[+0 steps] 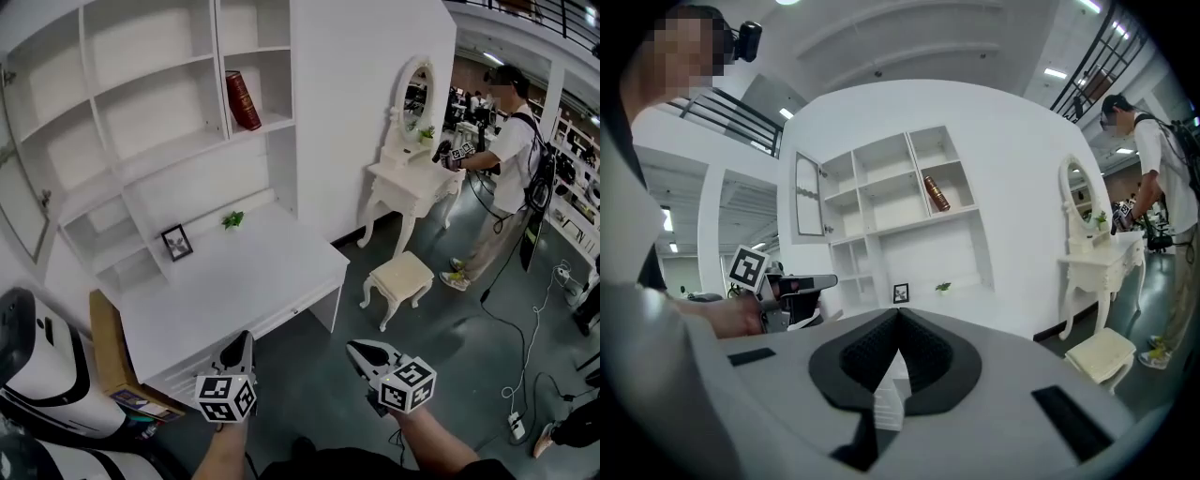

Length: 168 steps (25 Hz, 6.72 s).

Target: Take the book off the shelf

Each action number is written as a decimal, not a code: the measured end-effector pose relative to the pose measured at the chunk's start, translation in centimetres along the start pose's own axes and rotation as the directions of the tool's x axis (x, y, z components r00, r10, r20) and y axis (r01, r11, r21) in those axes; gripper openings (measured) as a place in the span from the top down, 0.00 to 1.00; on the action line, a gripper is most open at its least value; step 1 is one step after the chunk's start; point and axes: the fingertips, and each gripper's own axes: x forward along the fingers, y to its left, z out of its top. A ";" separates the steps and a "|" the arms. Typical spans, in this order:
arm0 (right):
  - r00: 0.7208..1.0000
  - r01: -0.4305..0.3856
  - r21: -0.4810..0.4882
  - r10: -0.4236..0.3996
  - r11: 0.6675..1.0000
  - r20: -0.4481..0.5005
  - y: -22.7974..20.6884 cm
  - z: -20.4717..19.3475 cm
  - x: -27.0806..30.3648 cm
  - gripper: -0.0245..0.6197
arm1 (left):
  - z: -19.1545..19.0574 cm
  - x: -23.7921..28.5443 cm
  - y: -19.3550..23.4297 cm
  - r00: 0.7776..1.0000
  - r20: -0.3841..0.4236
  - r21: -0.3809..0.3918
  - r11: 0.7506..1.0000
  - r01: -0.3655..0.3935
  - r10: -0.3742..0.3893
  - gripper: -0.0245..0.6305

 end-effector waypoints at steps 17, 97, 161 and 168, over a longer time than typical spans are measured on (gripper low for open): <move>0.998 -0.042 0.047 0.045 0.998 -0.050 -3.7 0.0 11.3 0.94 | 0.0 7.3 7.9 0.998 -0.056 0.008 1.000 -0.021 0.021 0.95; 0.982 -0.182 -0.258 0.191 0.949 0.008 -22.4 34.4 52.4 0.69 | 15.2 42.7 26.5 0.985 -0.151 0.039 0.996 -0.075 0.080 0.95; 0.994 0.061 -0.484 -0.011 0.873 0.106 -22.8 45.3 60.3 0.60 | 18.3 43.5 27.6 0.989 -0.098 0.007 0.994 -0.107 0.107 0.95; 0.988 0.066 -0.497 0.013 0.865 0.153 -23.1 46.0 57.4 0.61 | 18.1 44.3 26.6 0.990 -0.110 0.009 0.996 -0.085 0.085 0.95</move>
